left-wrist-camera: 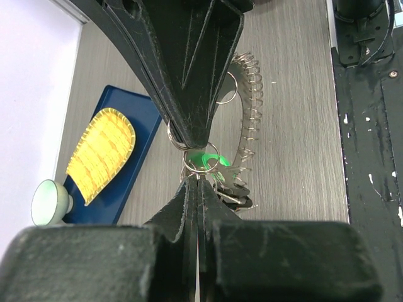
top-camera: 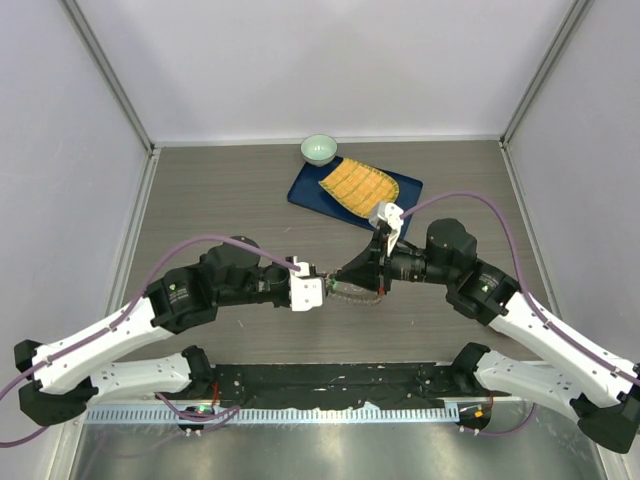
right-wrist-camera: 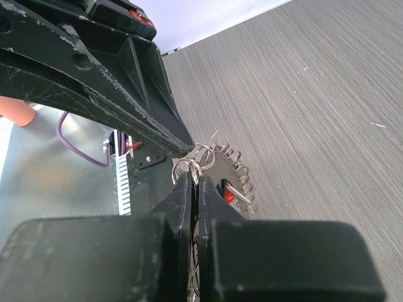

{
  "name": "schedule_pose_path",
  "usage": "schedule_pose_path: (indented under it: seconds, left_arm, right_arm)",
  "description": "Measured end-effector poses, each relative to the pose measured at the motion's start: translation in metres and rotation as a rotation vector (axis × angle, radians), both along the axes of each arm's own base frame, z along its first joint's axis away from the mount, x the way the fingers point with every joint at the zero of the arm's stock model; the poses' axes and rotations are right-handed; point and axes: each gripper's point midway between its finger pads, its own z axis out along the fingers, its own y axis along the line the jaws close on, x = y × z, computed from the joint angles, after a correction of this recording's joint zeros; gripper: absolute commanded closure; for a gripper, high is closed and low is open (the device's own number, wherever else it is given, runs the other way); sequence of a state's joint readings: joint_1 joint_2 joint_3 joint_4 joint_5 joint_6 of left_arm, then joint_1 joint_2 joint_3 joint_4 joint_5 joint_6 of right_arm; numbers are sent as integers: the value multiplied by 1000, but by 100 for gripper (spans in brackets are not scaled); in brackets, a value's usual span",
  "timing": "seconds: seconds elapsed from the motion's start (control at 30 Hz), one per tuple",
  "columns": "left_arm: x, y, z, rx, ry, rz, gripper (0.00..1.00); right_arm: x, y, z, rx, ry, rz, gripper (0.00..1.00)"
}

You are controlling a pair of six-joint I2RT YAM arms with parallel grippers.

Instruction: Remove the keys from the keyring

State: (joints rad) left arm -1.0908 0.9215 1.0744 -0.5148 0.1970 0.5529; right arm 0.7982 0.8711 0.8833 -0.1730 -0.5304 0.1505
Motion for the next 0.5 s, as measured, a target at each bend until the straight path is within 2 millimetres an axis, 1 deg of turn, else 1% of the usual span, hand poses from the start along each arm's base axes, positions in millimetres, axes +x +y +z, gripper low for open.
schedule_pose_path:
  seconds: [0.2, 0.5]
  left_arm:
    - [-1, 5, 4, -13, -16, 6, 100]
    - [-4, 12, 15, -45, -55, -2, 100]
  right_arm:
    - [-3, 4, 1, 23, 40, 19, 99]
    - [-13, 11, 18, 115, 101, 71, 99]
